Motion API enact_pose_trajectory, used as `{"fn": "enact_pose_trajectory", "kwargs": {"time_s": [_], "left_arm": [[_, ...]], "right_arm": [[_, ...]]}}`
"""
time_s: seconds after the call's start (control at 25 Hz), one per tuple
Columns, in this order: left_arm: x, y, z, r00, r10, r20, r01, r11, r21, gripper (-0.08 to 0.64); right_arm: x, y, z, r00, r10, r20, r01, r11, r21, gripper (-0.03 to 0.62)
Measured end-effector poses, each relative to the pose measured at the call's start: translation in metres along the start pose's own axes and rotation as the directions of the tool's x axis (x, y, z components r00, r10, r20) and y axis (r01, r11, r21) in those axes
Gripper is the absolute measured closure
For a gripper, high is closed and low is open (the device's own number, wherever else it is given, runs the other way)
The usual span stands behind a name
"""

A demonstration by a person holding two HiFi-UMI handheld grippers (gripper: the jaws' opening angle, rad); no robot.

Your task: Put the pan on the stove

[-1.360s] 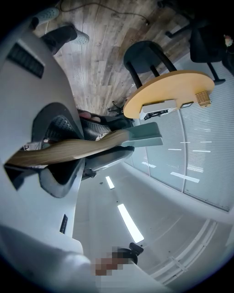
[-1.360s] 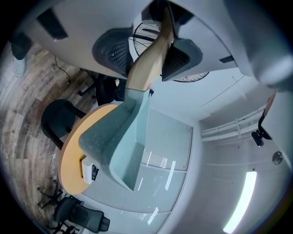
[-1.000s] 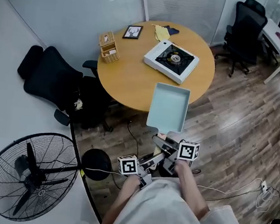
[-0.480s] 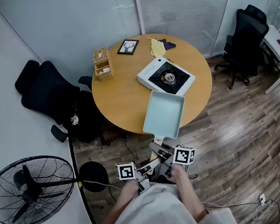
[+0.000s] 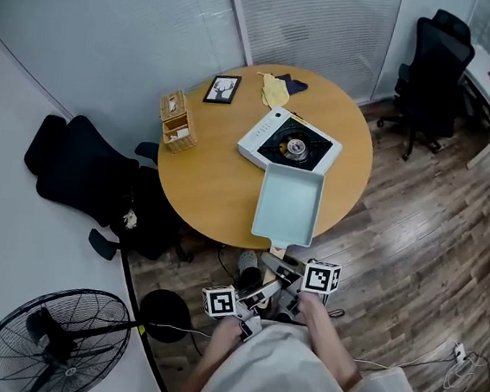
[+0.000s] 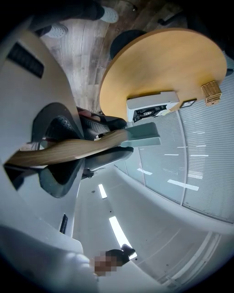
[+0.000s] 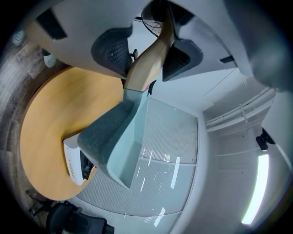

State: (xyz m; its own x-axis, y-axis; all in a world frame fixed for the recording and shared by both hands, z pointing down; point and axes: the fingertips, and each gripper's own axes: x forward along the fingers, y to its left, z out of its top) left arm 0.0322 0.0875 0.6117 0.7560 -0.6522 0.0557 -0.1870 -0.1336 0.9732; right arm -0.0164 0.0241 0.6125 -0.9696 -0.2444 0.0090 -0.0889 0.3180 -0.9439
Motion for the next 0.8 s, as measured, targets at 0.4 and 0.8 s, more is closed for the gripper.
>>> {"fn": "enact_pose_trajectory", "kwargs": {"time_s": [0.4,0.8], "left_arm": [[0.02,0.013,0.075,0.997,-0.018,-0.076,0.019,1.0,0.019,0.456],[0.041,0.028,0.164,0.984,-0.03,-0.178,0.034,0.999,0.019,0.456]], "right_arm": [[0.044,-0.018,0.064,0.996,-0.033,0.083,0.034,0.999,-0.004,0.383],[0.098,-0.045,0.132,0.981,-0.087,0.176,0.082,0.996,0.035,0.382]]}}
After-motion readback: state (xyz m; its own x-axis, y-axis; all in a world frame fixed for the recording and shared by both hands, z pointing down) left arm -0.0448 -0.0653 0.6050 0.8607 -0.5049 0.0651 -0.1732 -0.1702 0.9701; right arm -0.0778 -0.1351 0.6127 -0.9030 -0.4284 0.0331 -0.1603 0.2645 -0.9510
